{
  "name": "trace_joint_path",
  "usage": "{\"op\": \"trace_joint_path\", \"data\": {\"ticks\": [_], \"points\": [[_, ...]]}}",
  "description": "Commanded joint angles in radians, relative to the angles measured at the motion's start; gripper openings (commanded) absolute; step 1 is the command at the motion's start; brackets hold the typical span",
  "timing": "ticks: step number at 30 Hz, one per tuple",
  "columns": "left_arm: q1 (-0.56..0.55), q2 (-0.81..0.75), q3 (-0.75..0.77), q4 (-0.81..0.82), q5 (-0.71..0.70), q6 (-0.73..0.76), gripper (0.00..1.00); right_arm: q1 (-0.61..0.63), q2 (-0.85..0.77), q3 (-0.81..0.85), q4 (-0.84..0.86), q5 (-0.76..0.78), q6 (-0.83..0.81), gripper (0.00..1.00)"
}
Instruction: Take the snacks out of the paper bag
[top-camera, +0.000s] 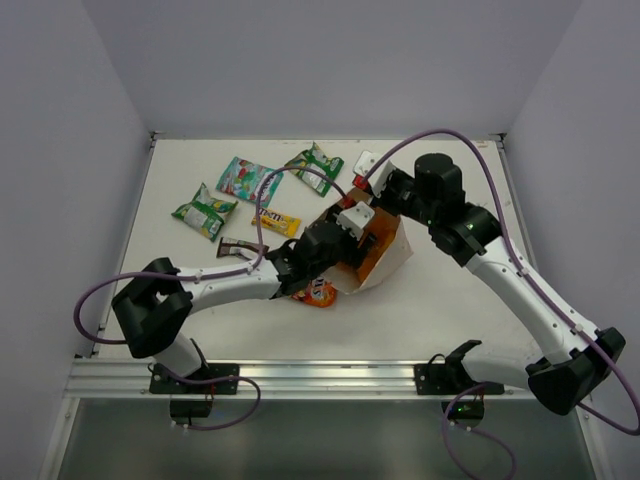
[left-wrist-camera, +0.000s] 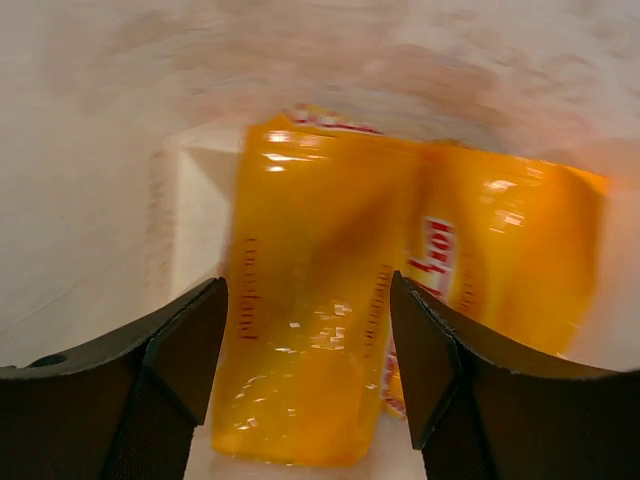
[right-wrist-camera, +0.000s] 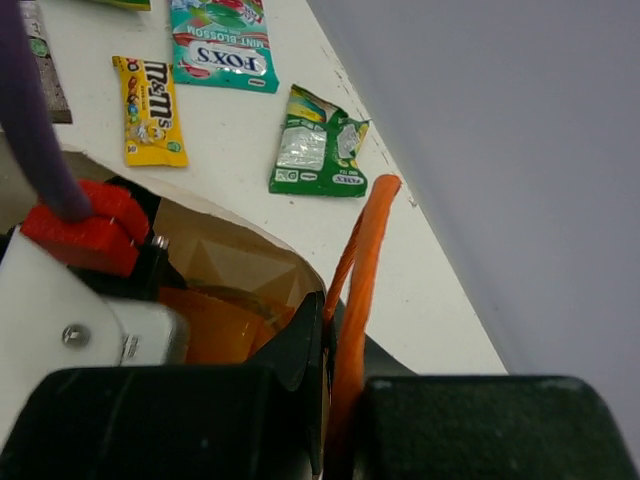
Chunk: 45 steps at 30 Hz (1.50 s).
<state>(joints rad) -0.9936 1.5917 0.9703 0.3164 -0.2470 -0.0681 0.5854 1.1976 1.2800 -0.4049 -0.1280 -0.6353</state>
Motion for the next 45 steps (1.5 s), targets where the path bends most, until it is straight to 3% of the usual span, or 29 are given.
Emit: {"op": "trace_joint_path", "data": {"ticks": [1,10,14,20,25,28,29,31,32,45], "points": [[0.049,0.004,0.033,0.084,-0.084,-0.053,0.71,0.01,-0.067,0.028,0.173,-0.019,-0.015,0.0],[0.072,-0.041,-0.019,0.145,-0.114,-0.087,0.57,0.011,-0.11,-0.039,0.172,-0.002,-0.001,0.0],[0.073,0.002,0.007,0.125,-0.046,-0.082,0.58,0.013,-0.105,-0.041,0.16,-0.002,0.005,0.0],[0.073,0.037,0.018,0.142,0.146,-0.055,0.69,0.014,-0.092,-0.031,0.153,0.002,-0.001,0.0],[0.073,0.085,0.073,0.124,0.094,-0.035,0.66,0.016,-0.081,-0.033,0.153,-0.007,0.005,0.0],[0.082,0.114,0.096,0.13,0.057,-0.039,0.49,0.019,-0.078,-0.039,0.152,-0.01,0.013,0.0],[0.09,0.117,0.097,0.136,0.052,-0.044,0.3,0.022,-0.079,-0.042,0.153,-0.007,0.013,0.0],[0.09,0.108,0.094,0.153,0.04,-0.048,0.05,0.021,-0.084,-0.056,0.158,0.001,0.013,0.0],[0.09,0.099,0.096,0.151,0.038,-0.048,0.0,0.022,-0.087,-0.062,0.159,0.005,0.011,0.0],[0.076,-0.364,0.166,-0.125,0.13,-0.082,0.0,-0.044,-0.086,-0.192,0.239,0.122,0.065,0.0]]}}
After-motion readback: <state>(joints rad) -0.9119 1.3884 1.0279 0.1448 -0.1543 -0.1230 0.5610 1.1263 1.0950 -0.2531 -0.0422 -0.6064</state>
